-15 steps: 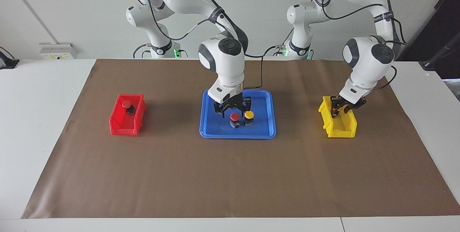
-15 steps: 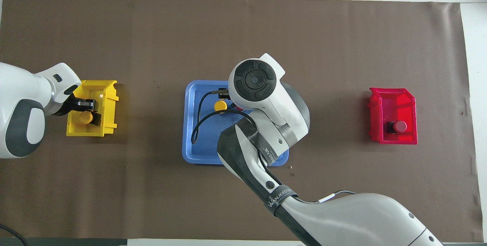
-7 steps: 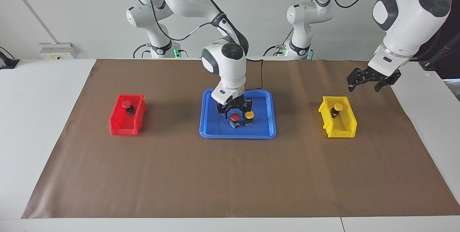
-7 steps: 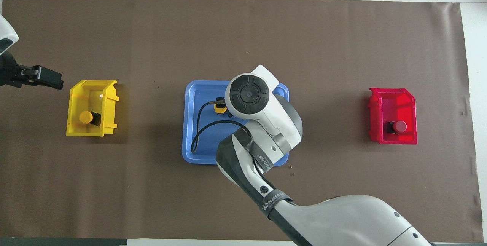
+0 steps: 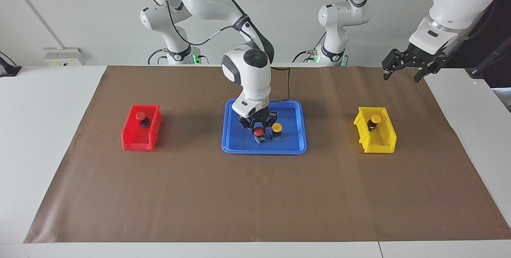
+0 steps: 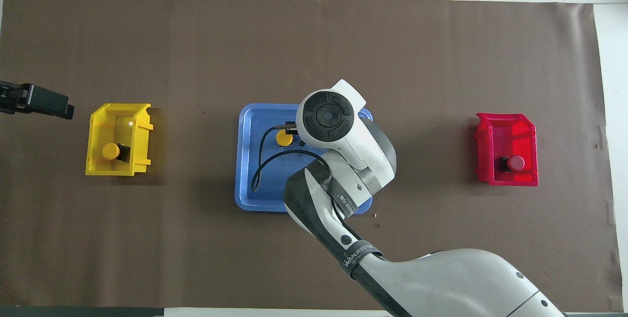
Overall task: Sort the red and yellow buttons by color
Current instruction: 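Carry the red button to the red bin while the left gripper reaches yellow, then grasp the second yellow button with the left gripper while the right releases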
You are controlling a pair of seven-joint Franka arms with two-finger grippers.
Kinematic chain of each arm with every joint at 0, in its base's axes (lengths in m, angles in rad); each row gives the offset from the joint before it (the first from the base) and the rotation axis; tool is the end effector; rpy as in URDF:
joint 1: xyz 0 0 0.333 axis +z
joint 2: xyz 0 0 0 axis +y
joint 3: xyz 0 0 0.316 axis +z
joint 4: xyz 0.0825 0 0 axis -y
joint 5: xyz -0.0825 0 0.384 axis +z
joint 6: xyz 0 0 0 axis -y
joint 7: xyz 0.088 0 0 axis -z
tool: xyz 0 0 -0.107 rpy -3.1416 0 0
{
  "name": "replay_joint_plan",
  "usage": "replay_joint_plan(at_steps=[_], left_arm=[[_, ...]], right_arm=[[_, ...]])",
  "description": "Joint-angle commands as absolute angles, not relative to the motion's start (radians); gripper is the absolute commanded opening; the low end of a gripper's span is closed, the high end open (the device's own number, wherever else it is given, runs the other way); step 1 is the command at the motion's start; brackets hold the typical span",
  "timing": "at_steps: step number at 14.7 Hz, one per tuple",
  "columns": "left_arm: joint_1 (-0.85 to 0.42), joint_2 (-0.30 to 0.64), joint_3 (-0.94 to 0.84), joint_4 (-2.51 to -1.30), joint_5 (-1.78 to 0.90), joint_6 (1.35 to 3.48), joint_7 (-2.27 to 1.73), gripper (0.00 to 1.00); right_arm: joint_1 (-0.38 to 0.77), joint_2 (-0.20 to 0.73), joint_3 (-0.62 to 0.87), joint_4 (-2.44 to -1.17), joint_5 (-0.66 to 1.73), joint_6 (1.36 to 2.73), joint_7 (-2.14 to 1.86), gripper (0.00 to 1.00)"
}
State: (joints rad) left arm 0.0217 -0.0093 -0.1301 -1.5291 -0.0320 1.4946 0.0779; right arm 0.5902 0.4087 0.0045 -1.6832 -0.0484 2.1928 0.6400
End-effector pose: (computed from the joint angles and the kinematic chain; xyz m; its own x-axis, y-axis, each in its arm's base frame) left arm 0.5405 -0.0628 0.6425 0.9820 -0.1875 -0.0228 -0.1867 -0.9819 0.0326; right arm 0.5592 0.3758 0.3730 0.9943 -0.0209 0.1044 -0.0181 -0.9995 -0.0276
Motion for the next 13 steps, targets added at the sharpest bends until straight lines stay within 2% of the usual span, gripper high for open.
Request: replay_joint_plan(at_steps=[1,2,3,5,6,9,13], left_arm=[[0.002,-0.028,-0.123,-1.551,-0.057,1.485,0.077,1.0],[-0.015,-0.038,-0.123,-1.581,-0.057,1.502,0.049,1.0],[-0.053,-0.078,-0.123,-1.661,-0.051,1.591,-0.039,1.0],[-0.156,-0.109,-0.123,-1.828,-0.049,1.811,-0.168,1.0],[-0.211,-0.094,-0.124,-1.857,-0.049,1.842,-0.21,1.0],[-0.387,0.056,-0.124,-1.867,-0.041,1.962,-0.468,1.0],[-0.506,0.221,-0.123,-1.861,-0.002,2.15,-0.647,0.98]], right_arm=[[0.494,0.317,0.012,-1.641,-0.071,2.07,0.532,0.17],[0.439,0.249,0.014,-1.681,-0.069,2.001,0.421,0.17],[0.372,0.163,0.014,-1.748,-0.064,1.953,0.296,0.17],[0.212,0.011,0.014,-1.9,-0.057,1.934,0.041,0.17],[0.145,-0.042,0.014,-1.963,-0.054,1.937,-0.072,0.17],[-0.021,-0.083,0.014,-2.052,-0.052,1.982,-0.263,0.17],[-0.086,-0.11,0.012,-2.153,-0.052,2.098,-0.343,0.17]])
